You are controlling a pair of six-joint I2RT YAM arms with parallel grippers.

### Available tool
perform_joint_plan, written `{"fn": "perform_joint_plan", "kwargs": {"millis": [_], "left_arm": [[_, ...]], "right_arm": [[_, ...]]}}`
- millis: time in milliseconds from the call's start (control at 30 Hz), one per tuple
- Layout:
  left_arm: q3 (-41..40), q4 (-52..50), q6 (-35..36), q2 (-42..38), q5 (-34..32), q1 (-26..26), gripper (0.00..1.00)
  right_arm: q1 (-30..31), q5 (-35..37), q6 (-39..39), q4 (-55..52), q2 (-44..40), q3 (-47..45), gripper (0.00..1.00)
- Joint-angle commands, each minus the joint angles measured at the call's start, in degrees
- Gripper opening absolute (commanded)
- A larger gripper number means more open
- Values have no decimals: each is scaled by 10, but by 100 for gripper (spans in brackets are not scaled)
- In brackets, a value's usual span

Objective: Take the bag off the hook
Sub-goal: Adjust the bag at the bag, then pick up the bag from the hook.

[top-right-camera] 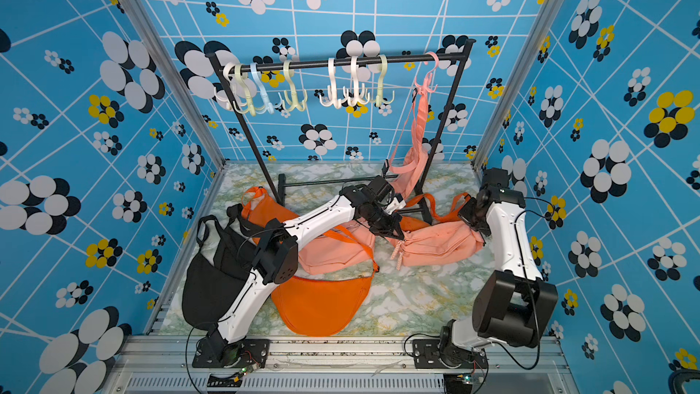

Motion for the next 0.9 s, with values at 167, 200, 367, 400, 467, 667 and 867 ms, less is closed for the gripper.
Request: {"fn": "perform_joint_plan", "kwargs": {"millis": [167,200,367,400,467,667,867], "left_arm": [[40,-34,14,0,-6,29,11],[41,-36,14,-2,-11,35,28],[41,-29,14,-35,-24,59,85],[41,-30,17,-43,-30,61,90],[39,-32,24,-60,-45,64,99],[46,-45,70,-98,-145,67,99],[118,-61,115,-73,-225,77,99]], "right_arm": [[-2,-9,13,17,0,-65,64],[-1,-5,9,10,-5,-58,68],[-1,25,0,-25,-49,-7,75],[-1,31,0,-30,-59,4,76],[-1,38,1,-39,-78,22,78],[39,50,-20,-5,-139,24,77],[94,-5,-51,79,-191,-8,76]]}}
